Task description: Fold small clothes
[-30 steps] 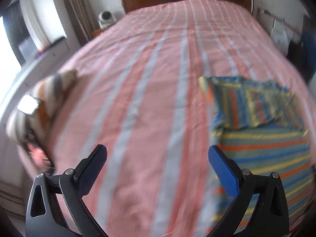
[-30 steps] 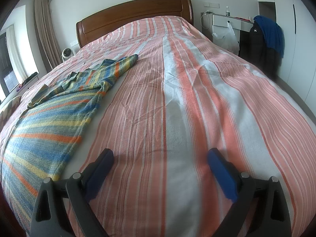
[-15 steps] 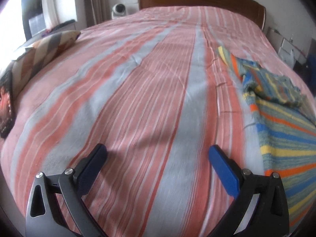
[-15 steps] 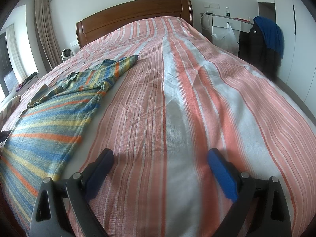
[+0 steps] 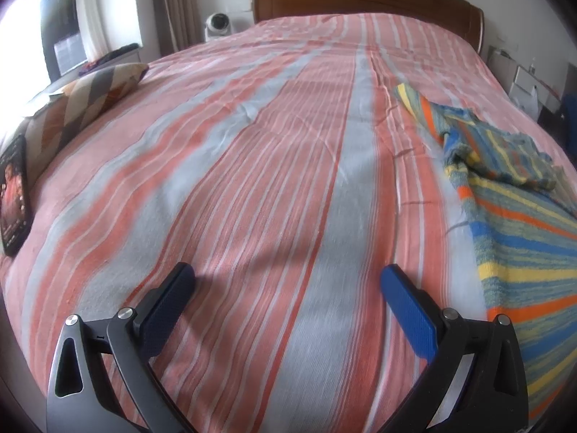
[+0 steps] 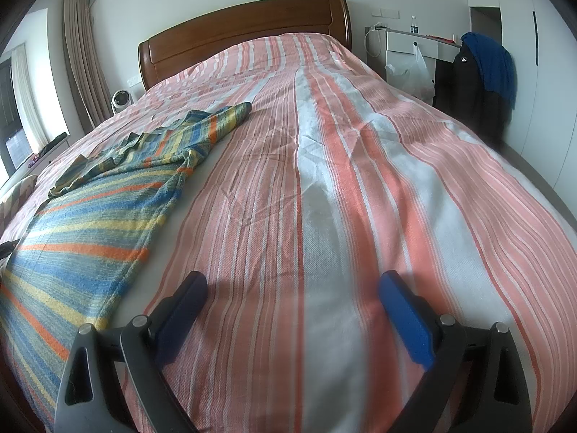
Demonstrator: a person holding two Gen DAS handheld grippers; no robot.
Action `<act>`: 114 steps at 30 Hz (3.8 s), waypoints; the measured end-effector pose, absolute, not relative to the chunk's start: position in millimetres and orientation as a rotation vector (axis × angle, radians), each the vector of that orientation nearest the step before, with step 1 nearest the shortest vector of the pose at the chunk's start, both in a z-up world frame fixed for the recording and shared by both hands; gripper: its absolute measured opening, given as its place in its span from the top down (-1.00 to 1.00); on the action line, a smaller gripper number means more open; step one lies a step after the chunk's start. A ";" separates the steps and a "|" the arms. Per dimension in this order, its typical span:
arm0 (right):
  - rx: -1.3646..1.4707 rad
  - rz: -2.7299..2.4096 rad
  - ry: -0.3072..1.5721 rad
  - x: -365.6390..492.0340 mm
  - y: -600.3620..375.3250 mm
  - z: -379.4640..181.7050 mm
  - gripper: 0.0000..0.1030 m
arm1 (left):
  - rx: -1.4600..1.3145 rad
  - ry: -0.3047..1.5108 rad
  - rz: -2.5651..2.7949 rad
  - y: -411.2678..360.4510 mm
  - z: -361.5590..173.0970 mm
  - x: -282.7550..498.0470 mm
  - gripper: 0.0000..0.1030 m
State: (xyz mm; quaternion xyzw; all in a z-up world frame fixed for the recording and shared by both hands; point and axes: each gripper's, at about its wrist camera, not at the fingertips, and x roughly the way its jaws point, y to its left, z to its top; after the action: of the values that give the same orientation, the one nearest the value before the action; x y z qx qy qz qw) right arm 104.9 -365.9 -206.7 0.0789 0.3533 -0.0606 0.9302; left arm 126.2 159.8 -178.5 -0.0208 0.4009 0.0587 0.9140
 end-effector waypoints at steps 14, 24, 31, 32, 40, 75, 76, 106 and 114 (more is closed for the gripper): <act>0.160 -0.125 0.725 105.0 -365.8 -207.0 -0.85 | -0.040 0.823 0.124 158.2 -179.0 125.8 -0.99; 0.160 -0.125 0.725 105.0 -365.8 -207.3 -0.85 | -0.039 0.822 0.125 157.8 -179.3 125.8 -0.99; 0.152 -0.134 0.732 105.2 -364.5 -205.9 -0.85 | -0.037 0.819 0.126 157.8 -179.4 126.1 -0.99; 0.151 -0.134 0.731 105.0 -364.5 -205.6 -0.85 | -0.036 0.817 0.127 158.0 -179.4 126.2 -0.99; 0.150 -0.134 0.732 105.0 -364.4 -205.8 -0.85 | -0.029 0.808 0.135 159.4 -179.3 128.3 -0.99; 0.307 0.326 1.145 28.5 -320.0 -177.2 -0.78 | -0.003 1.196 -0.168 116.7 -173.9 30.8 -0.96; 0.307 0.331 1.174 23.1 -317.2 -183.5 -0.73 | 0.003 1.219 -0.190 111.6 -175.1 28.8 -0.96; 0.583 0.401 0.853 153.2 -391.8 -132.8 0.88 | -0.416 0.987 -0.386 135.3 -101.1 242.2 0.94; 0.644 0.317 0.836 297.2 -414.2 -150.1 0.88 | -0.367 0.981 -0.297 99.7 -118.8 360.6 0.93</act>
State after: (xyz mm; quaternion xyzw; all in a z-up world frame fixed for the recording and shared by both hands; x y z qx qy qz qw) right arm 297.2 -414.2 -150.1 0.3058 0.3973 0.1508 0.8520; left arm 360.6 99.7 -118.8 -0.1747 0.4668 -0.1414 0.8553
